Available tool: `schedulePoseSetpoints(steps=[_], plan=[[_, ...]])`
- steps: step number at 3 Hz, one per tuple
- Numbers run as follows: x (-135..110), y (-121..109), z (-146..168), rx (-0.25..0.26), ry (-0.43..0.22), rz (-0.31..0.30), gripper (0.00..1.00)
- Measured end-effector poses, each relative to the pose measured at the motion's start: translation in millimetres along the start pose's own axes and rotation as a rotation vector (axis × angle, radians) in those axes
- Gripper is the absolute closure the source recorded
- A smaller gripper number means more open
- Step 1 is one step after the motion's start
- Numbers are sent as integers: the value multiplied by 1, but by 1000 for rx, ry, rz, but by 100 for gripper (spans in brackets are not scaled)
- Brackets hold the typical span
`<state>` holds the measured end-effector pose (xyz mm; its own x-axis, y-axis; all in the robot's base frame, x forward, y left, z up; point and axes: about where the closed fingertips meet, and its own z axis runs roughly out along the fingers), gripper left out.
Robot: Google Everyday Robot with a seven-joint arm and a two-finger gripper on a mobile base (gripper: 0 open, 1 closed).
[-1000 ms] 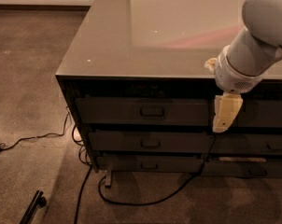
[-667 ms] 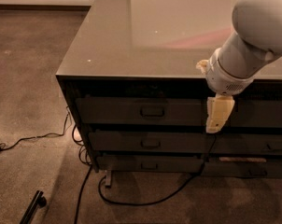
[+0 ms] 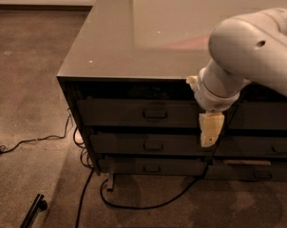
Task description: Open top drawer
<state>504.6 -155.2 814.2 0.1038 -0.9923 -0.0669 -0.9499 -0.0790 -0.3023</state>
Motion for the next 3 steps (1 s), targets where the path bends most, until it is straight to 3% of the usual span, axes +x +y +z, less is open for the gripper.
schedulePoseSetpoints(steps=[1,3], plan=[[6,4,22,-20,39,-16,0],[9,7,21,-14,25,-5,0]])
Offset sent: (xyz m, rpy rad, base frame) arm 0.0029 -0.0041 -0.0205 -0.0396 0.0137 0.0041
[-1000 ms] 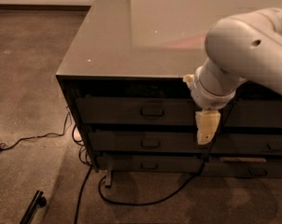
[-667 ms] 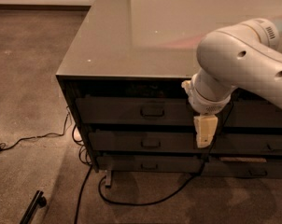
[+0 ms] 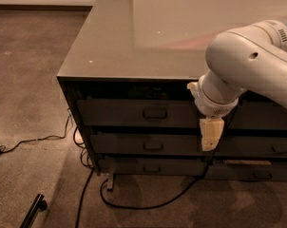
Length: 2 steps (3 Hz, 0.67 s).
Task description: Open top drawer
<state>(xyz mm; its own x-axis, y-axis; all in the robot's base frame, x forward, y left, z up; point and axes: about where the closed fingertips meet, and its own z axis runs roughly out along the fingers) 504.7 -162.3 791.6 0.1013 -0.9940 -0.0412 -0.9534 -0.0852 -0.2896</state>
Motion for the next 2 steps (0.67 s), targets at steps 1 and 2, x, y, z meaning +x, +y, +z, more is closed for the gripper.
schedulePoseSetpoints(steps=[1,2], plan=[[-13,5,9,9,21,-28,0],[-36,9,22,21,43,-82,0]])
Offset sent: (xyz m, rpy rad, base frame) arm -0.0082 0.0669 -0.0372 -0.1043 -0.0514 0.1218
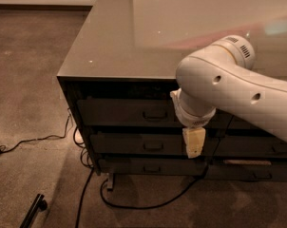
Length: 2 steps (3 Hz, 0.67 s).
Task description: Open top drawer
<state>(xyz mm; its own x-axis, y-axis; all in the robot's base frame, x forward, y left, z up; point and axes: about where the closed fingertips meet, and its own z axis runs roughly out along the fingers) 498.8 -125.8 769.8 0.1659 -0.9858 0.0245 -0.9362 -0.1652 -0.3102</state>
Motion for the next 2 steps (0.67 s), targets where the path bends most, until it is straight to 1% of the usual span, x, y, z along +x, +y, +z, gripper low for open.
schedulePoseSetpoints(steps=[1,2], plan=[[-12,-6,15,0,1,-20,0],[-11,-26,27,-5,-5,-35,0]])
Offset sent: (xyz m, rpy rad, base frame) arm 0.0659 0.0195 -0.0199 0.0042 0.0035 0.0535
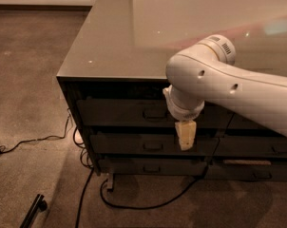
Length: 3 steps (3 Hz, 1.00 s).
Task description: Open top drawer
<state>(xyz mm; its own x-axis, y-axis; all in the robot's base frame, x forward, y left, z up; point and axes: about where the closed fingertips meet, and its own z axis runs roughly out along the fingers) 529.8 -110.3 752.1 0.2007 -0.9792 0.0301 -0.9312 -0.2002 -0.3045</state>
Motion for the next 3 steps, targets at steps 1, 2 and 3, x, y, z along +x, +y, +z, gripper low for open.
schedulePoseSetpoints(steps=[1,2,3], plan=[[20,-21,14,0,-94,46,0],[40,-27,30,-28,-254,129,0],[53,-18,33,-42,-316,175,0]])
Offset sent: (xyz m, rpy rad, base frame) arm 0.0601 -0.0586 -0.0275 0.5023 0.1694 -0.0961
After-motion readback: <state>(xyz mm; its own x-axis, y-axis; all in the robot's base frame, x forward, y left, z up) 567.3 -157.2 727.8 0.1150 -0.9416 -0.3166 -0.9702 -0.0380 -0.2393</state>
